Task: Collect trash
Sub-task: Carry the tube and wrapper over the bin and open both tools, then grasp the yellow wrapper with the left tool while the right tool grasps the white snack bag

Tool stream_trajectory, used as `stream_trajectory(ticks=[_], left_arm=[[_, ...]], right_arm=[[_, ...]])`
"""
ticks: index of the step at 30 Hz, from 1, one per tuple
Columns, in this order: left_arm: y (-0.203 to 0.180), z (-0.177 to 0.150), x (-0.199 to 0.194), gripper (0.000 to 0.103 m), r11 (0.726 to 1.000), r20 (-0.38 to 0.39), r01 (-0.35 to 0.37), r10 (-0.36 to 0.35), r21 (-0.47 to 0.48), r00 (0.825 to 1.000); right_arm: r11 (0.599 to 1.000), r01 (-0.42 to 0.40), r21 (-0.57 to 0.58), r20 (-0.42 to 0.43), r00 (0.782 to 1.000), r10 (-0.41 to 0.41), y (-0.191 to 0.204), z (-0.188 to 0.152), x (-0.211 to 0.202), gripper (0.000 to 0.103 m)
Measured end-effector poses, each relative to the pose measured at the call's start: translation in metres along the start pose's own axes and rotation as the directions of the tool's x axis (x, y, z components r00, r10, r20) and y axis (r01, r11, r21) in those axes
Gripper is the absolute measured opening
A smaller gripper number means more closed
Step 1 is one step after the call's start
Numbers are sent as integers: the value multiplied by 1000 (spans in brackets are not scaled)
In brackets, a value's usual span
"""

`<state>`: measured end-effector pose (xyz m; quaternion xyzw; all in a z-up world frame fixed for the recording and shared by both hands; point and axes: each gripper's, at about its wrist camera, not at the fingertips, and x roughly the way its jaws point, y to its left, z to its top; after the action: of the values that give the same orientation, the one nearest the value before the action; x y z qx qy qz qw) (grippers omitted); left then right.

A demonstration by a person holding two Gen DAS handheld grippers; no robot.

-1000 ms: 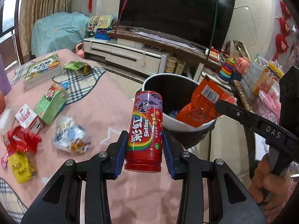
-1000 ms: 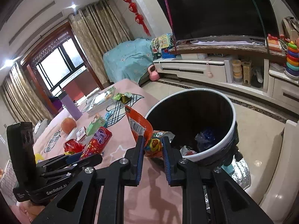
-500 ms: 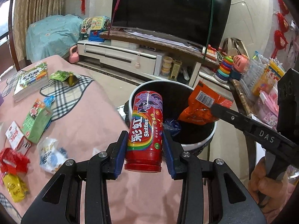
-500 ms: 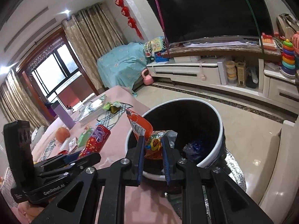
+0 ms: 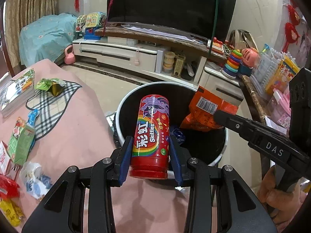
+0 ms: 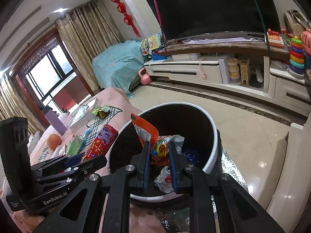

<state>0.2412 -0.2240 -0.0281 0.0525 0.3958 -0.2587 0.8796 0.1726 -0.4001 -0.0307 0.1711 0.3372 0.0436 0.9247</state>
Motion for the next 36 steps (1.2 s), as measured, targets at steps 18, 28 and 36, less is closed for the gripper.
stream_trajectory(ticks=[18,28,36], left_arm=[[8,-13,-11,68,999,17,-44,44,-30,999],[37,-55,-38,72,990,2,-84,85,-110,996],[68,-92,-68,72,974,4,-127,130,-188,991]], right_arm=[[999,-13,45,0,1000,13,-8,0,-1,61],[998,-55,35,24,998,54,13,-11,-13,94],[996,-86,18,7,996,86,40,-31,-13,97]])
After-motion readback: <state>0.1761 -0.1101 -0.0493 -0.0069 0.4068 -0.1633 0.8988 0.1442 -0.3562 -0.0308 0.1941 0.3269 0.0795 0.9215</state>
